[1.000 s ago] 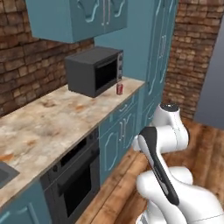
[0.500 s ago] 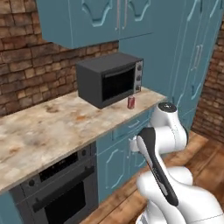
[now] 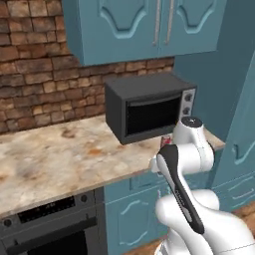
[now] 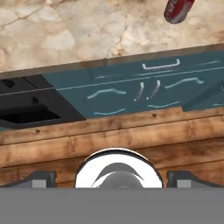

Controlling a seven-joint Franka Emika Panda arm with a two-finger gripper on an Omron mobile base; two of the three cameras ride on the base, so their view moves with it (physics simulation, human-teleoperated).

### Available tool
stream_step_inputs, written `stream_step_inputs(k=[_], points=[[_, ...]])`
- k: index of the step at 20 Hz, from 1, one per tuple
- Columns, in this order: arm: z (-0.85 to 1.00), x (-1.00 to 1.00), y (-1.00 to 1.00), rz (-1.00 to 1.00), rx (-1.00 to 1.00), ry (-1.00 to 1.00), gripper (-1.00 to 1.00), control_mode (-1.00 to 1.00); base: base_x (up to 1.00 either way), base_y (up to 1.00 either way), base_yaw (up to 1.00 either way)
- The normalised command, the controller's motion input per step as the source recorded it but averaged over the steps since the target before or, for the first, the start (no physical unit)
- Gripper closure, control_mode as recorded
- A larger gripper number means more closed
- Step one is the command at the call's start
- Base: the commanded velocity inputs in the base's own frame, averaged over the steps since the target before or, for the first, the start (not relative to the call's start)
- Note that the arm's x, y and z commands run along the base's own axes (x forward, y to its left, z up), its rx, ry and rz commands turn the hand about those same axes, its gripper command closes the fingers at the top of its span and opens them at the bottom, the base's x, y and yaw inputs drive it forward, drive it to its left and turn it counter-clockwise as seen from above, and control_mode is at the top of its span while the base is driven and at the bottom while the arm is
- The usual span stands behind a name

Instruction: Four empty soda cans are scattered around the kitchen. Gather all the cans and cluster them next to the stove for recycling.

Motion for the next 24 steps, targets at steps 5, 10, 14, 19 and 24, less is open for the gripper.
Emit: stream_step_inputs(k=[5, 10, 14, 19, 24], points=[[0.00, 0.00, 0.00, 0.00, 0.00, 0.00, -1.00, 1.00, 0.79, -0.85, 0.49], [0.00, 0.00, 0.00, 0.00, 0.00, 0.00, -1.00, 1.00, 0.07, -0.19, 0.09], [0.00, 0.00, 0.00, 0.00, 0.00, 0.00, -1.00, 1.00, 0.00, 0.00, 0.00], [0.00, 0.00, 0.00, 0.00, 0.00, 0.00, -1.00, 1.00, 0.00, 0.00, 0.00], [0.00, 0.00, 0.00, 0.00, 0.00, 0.00, -1.00, 1.00, 0.00, 0.00, 0.00]])
